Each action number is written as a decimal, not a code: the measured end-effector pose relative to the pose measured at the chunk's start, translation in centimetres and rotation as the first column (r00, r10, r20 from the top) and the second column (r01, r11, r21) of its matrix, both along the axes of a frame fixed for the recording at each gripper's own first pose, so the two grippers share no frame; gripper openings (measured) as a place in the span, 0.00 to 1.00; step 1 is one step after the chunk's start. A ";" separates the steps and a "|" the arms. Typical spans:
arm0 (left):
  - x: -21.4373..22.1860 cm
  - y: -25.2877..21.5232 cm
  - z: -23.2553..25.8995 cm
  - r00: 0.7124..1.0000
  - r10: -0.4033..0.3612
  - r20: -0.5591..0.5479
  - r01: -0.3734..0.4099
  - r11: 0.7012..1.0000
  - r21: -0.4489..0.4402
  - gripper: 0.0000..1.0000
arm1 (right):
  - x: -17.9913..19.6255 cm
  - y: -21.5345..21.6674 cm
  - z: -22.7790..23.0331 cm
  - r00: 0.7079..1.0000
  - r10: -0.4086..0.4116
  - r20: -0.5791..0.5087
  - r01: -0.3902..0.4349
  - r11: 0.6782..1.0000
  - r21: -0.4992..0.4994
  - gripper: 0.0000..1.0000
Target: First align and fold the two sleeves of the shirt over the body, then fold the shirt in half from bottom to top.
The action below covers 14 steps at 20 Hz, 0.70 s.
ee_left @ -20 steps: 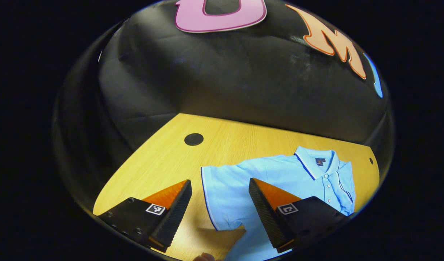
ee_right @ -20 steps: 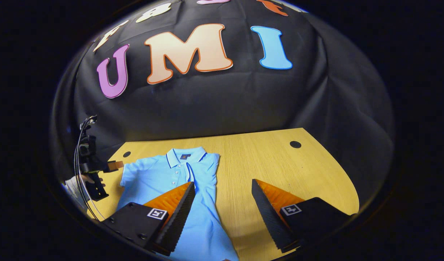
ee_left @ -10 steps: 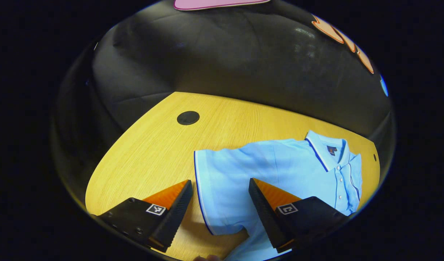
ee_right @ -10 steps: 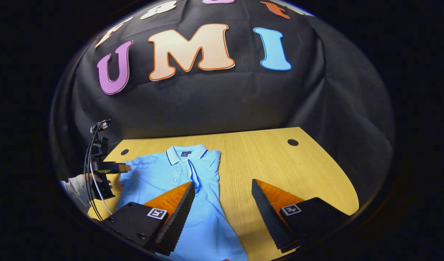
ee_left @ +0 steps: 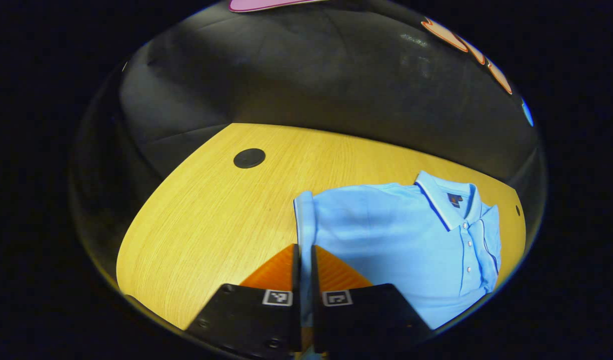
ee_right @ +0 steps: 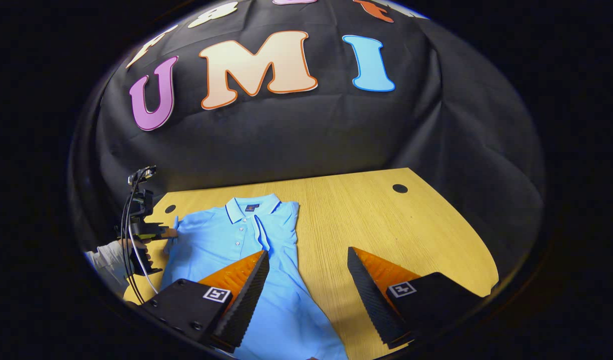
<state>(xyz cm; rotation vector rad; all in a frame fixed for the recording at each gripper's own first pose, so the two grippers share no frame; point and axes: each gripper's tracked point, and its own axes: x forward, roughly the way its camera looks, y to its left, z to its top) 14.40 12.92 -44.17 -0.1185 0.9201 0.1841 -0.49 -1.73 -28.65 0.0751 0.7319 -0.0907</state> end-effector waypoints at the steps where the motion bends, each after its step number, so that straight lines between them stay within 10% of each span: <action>1: -0.2 0.0 0.0 1.000 0.014 -0.007 -0.014 1.000 0.005 0.02 | -0.1 0.1 0.1 1.000 0.004 0.002 -0.004 1.000 0.000 0.94; 14: 1.5 -9.1 5.4 0.992 -0.093 0.080 0.096 0.995 -0.025 0.00 | -1.7 -4.6 1.3 0.999 -0.037 0.032 0.036 0.999 0.027 0.94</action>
